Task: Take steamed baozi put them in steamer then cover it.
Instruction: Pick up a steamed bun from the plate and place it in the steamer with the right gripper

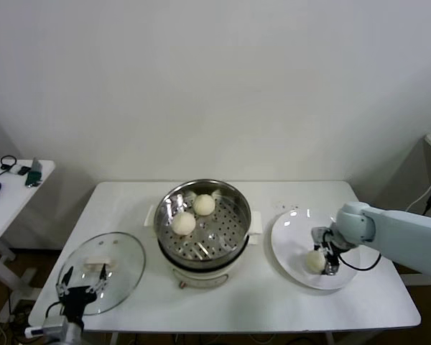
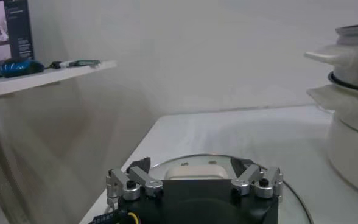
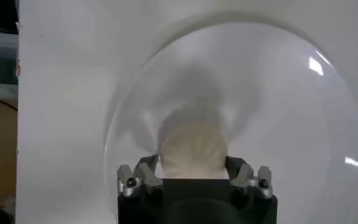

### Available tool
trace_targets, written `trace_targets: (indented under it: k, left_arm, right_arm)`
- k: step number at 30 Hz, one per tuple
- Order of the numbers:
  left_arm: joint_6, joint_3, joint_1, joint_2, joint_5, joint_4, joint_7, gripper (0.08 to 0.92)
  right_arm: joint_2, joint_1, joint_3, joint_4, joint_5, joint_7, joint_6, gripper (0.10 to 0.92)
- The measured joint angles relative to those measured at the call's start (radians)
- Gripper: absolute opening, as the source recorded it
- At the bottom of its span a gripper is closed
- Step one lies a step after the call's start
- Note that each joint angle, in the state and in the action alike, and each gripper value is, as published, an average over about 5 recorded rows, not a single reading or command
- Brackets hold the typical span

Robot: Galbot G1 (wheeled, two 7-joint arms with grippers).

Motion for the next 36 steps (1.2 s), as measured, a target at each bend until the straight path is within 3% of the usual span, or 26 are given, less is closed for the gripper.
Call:
trace_targets:
  k: [10,21,36]
  left_arm:
    - [0.0,0.005,0.001,-0.003,0.007,-0.003,0.0,0.823]
    - [0.006,0.014,-0.003,-0.015,0.025,-0.014,0.004,0.823]
    - [0.003,0.003,0.007,-0.015,0.024,-0.024,0.004,0.823]
  right_arm:
    - [0.023,0.148,-0.078,0.007,-0.018,-0.056,0.077,0.67]
    - [0.148,0.52,-0.197,0.013,0.015,-0.146,0.303,0.686]
    - [0.361,0.733,-0.137,0.273,-0.07,-0.126,0.488,0.689]
